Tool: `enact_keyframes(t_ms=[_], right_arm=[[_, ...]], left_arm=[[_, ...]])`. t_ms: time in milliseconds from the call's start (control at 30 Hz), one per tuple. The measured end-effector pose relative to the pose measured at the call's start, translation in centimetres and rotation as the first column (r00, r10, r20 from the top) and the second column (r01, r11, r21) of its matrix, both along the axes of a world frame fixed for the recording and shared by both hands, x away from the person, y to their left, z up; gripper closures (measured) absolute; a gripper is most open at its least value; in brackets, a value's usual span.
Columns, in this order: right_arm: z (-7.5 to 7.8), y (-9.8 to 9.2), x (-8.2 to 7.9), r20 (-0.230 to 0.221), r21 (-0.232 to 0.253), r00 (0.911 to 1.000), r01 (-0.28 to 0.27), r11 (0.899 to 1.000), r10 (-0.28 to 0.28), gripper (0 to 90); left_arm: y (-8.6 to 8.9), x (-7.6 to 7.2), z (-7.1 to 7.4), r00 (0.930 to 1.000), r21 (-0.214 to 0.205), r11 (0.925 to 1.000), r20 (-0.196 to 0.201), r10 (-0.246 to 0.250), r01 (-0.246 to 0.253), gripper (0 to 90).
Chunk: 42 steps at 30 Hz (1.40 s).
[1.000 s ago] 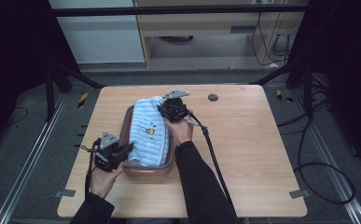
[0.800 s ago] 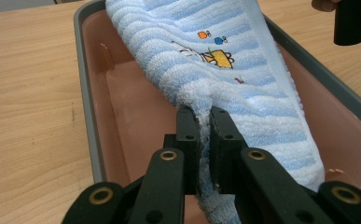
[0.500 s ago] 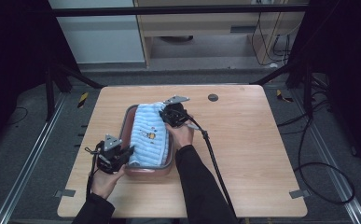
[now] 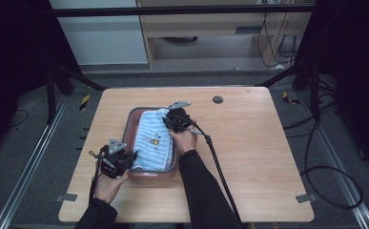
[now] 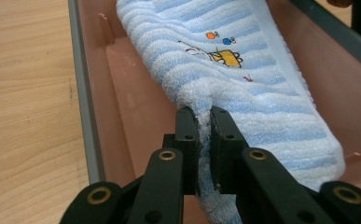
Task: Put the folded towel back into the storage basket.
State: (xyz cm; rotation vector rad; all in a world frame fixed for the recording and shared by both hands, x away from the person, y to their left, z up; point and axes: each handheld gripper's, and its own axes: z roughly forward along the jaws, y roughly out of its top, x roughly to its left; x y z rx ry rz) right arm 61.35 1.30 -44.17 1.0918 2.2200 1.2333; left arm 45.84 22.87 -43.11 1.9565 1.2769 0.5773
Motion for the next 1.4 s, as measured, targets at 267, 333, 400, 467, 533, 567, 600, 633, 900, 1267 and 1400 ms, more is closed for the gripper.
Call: enact_keyframes(t_ms=[267,333,400,467,533,567,600,633,900,1267,1400], right_arm=[[0.1,-0.2,-0.2,-0.002,-0.038,1.0,0.001,0.999,-0.001,62.8],[0.4,-0.4,-0.3,0.007,-0.027,1.0,0.006,1.0,-0.006,60.7],[0.8,-0.7,-0.5,0.023,-0.019,0.9997,0.013,1.0,-0.013,59.3],[1.3,-1.1,-0.8,0.038,0.001,0.999,0.022,1.0,-0.022,57.1],[1.9,-1.6,-1.1,0.049,0.017,0.9984,0.025,1.0,-0.026,53.7],[2.2,-1.9,-1.2,0.058,0.022,0.9979,0.028,0.999,-0.029,51.9],[2.5,-2.3,-1.4,0.064,0.025,0.9974,0.032,0.999,-0.034,50.3],[2.7,-2.5,-1.6,0.069,0.029,0.9969,0.035,0.999,-0.037,48.6],[4.7,-6.3,-3.9,0.087,0.121,0.9947,0.044,0.992,-0.055,34.1],[4.4,-12.9,-7.3,0.09,0.133,0.9889,0.106,0.985,-0.118,24.4],[3.6,-15.4,-8.3,0.08,0.124,0.9866,0.132,0.984,-0.142,22.4]], left_arm=[[0.6,0.4,0.0,0.9993,-0.021,0.9991,-0.012,0.036,-0.037,67.9],[0.8,0.3,0.2,0.9992,-0.03,0.9987,-0.001,0.041,-0.041,61.8],[1.0,0.3,0.5,0.9987,-0.032,0.9985,0.021,0.046,-0.045,57.5],[1.1,0.2,0.8,0.9982,-0.042,0.9982,0.039,0.045,-0.044,53.6],[1.3,0.0,1.2,0.9971,-0.043,0.9983,0.064,0.043,-0.04,50.0],[1.3,-0.1,1.4,0.9967,-0.046,0.9983,0.072,0.038,-0.034,48.1],[1.3,-0.2,1.5,0.9961,-0.044,0.9985,0.081,0.035,-0.032,46.4],[1.3,-0.3,1.8,0.9948,-0.045,0.9987,0.097,0.03,-0.026,44.8],[2.1,-0.9,3.2,0.9895,-0.083,0.9962,0.143,-0.016,0.028,34.3],[4.0,-1.0,3.1,0.9868,-0.087,0.9961,0.162,-0.002,0.016,26.2],[4.8,-0.8,2.7,0.9831,-0.068,0.9976,0.183,0.0,0.013,23.4]])
